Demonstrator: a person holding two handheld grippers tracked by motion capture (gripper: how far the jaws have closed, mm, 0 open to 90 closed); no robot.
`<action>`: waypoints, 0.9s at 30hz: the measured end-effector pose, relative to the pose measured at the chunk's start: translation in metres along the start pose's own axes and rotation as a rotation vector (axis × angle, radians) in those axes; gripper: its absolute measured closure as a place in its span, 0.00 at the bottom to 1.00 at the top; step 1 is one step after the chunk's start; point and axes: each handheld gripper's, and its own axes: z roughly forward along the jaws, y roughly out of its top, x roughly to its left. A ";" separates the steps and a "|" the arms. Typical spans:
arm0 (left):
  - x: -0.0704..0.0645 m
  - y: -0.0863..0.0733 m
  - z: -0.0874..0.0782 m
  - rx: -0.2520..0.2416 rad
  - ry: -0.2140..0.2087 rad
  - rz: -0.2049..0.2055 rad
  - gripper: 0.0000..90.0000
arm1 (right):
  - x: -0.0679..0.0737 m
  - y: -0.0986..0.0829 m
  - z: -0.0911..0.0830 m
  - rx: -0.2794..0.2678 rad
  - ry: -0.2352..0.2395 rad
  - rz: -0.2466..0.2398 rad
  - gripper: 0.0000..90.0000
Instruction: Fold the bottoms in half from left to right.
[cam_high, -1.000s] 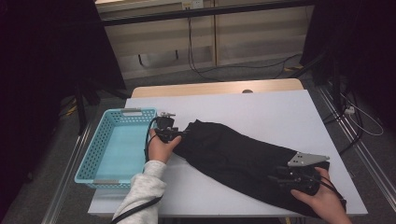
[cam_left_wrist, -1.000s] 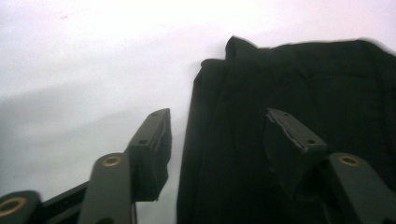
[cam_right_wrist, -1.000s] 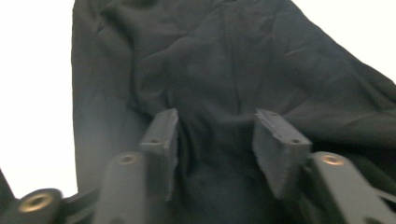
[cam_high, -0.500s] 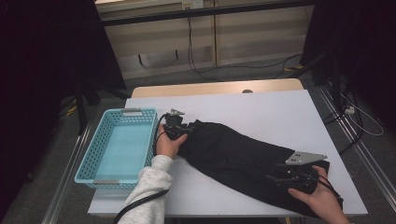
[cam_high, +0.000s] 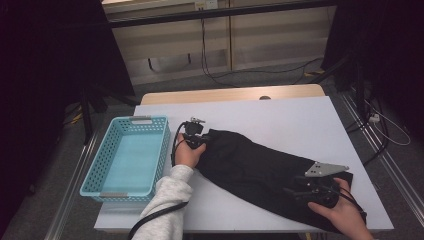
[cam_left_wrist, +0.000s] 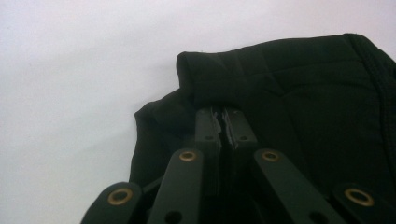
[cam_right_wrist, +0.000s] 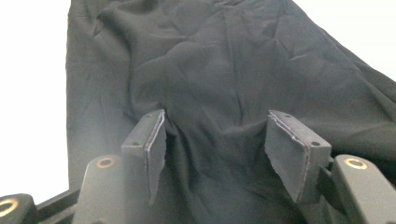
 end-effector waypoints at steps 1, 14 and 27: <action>0.001 0.000 -0.002 0.001 -0.008 -0.001 0.95 | 0.000 0.000 0.000 0.000 0.001 0.000 0.43; 0.005 0.004 -0.042 -0.052 0.008 -0.038 0.96 | 0.003 0.001 0.001 0.000 -0.004 -0.003 0.36; 0.017 -0.011 -0.022 0.016 0.039 -0.041 0.95 | -0.003 0.000 -0.004 -0.009 -0.029 0.008 0.36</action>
